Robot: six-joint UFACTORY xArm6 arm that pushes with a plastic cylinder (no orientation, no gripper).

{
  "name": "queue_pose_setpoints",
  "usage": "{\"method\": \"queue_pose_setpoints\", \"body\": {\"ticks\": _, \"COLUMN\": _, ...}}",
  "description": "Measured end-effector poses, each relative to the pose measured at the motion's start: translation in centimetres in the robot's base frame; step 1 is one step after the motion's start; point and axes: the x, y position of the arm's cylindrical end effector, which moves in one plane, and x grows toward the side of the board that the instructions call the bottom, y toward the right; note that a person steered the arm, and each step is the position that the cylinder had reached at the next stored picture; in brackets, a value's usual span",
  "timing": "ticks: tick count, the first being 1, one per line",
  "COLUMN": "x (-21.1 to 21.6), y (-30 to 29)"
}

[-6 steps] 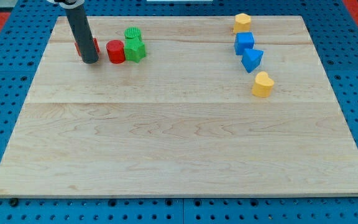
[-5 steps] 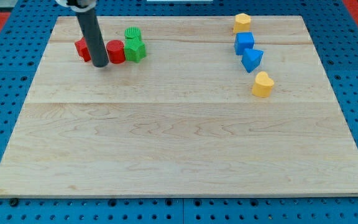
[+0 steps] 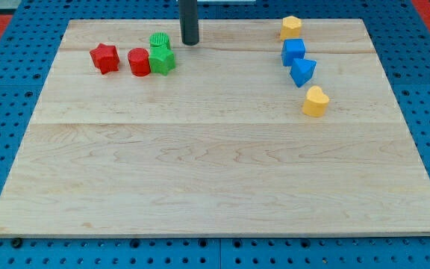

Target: Push green circle parallel to the right of the green star

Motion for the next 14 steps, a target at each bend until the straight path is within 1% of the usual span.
{"method": "queue_pose_setpoints", "body": {"ticks": 1, "x": -1.7, "y": -3.8}}
{"method": "queue_pose_setpoints", "body": {"ticks": 2, "x": -1.8, "y": -10.3}}
{"method": "queue_pose_setpoints", "body": {"ticks": 3, "x": -0.1, "y": -13.5}}
{"method": "queue_pose_setpoints", "body": {"ticks": 4, "x": 2.7, "y": -11.9}}
{"method": "queue_pose_setpoints", "body": {"ticks": 5, "x": 3.7, "y": -9.3}}
{"method": "queue_pose_setpoints", "body": {"ticks": 6, "x": 2.9, "y": -6.2}}
{"method": "queue_pose_setpoints", "body": {"ticks": 7, "x": 2.6, "y": -6.2}}
{"method": "queue_pose_setpoints", "body": {"ticks": 9, "x": 1.2, "y": -2.0}}
{"method": "queue_pose_setpoints", "body": {"ticks": 10, "x": 1.1, "y": 0.6}}
{"method": "queue_pose_setpoints", "body": {"ticks": 11, "x": 3.1, "y": 1.7}}
{"method": "queue_pose_setpoints", "body": {"ticks": 13, "x": 4.4, "y": 3.3}}
{"method": "queue_pose_setpoints", "body": {"ticks": 14, "x": 4.8, "y": 2.7}}
